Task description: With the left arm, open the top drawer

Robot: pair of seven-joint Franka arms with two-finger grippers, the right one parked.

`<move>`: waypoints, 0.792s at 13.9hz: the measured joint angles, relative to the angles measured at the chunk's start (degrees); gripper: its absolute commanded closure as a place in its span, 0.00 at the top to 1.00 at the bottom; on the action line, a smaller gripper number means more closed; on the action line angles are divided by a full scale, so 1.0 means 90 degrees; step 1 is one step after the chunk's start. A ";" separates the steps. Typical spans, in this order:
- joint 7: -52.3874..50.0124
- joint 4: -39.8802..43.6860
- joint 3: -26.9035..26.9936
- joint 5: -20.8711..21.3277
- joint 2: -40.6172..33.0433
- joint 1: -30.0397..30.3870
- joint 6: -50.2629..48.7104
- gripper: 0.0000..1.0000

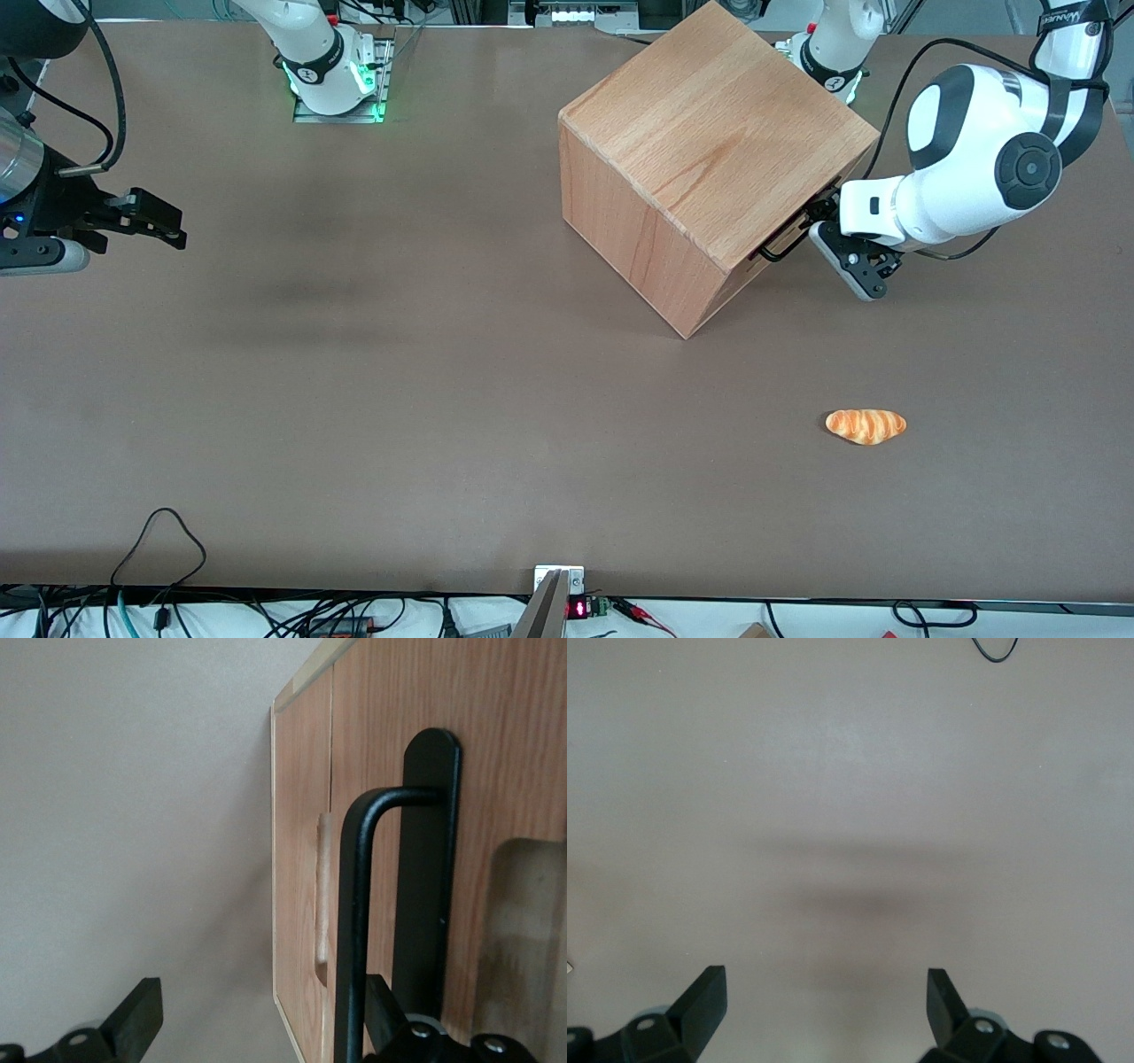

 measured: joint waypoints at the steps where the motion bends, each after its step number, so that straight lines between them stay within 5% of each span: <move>1: 0.0000 -0.0001 -0.0011 -0.0001 0.0015 -0.0002 0.0024 1.00; 11: 0.0008 -0.0150 -0.0053 -0.0005 0.0094 -0.0001 0.0386 1.00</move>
